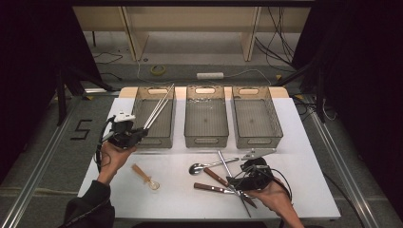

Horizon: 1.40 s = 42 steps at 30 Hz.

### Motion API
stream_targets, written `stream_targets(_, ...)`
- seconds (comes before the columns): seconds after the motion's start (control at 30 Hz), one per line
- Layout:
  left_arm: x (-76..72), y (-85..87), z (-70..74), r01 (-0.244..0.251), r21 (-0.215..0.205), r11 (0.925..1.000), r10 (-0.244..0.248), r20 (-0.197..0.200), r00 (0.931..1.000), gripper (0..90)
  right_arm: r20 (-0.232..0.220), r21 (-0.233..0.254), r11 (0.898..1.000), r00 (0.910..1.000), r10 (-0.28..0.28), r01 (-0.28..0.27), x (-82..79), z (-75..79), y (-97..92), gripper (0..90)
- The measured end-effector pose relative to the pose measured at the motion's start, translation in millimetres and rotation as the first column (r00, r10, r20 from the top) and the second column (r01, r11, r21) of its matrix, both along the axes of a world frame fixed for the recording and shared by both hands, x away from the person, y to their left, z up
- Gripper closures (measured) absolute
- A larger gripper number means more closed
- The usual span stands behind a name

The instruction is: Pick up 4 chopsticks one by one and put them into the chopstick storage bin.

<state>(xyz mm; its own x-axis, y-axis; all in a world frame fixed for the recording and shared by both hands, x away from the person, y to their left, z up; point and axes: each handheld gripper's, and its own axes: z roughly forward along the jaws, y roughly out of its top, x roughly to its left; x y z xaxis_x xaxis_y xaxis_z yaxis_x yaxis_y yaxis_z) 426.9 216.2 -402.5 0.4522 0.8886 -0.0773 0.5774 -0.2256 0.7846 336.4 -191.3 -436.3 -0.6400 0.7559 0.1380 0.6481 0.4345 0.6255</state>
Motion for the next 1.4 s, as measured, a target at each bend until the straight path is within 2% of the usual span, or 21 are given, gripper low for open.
stream_targets(0.33, 24.1, 2.9, -1.7, -0.047, 0.0, 0.9989, 0.047, -0.031, 0.9984, 83.4, 0.001, 0.001, 1.0, 1.0, 0.008, -0.008, -2.0, 0.0, 1.3, 29.6)
stream_targets(0.53, 38.5, 2.6, -5.2, -0.062, 0.017, 0.9979, 0.063, -0.06, 0.9962, 83.4, 0.003, 0.005, 1.0, 0.9999, 0.015, -0.015, -2.9, 0.2, 1.6, 29.6)
stream_targets(0.93, 60.2, 5.3, -18.8, -0.112, 0.038, 0.993, 0.116, -0.122, 0.9857, 83.1, 0.006, -0.001, 1.0, 0.9996, 0.027, -0.027, -3.1, -0.8, 2.4, 29.7)
stream_targets(1.17, 65.9, 5.8, -23.2, -0.147, 0.048, 0.988, 0.152, -0.128, 0.9801, 82.3, 0.005, 0.0, 1.0, 0.9995, 0.031, -0.031, -3.0, -0.9, 2.6, 29.9)
stream_targets(1.27, 65.1, 7.0, -21.5, -0.157, 0.033, 0.9871, 0.16, -0.122, 0.9796, 73.0, 0.004, -0.001, 0.999, 0.9994, 0.033, -0.033, -3.2, -1.0, 2.8, 29.9)
stream_targets(1.4, 57.7, 6.8, -18.0, -0.141, 0.006, 0.99, 0.141, -0.115, 0.9834, 64.7, 0.001, -0.001, 1.0, 0.9996, 0.028, -0.028, -2.7, -0.9, 2.1, 30.2)
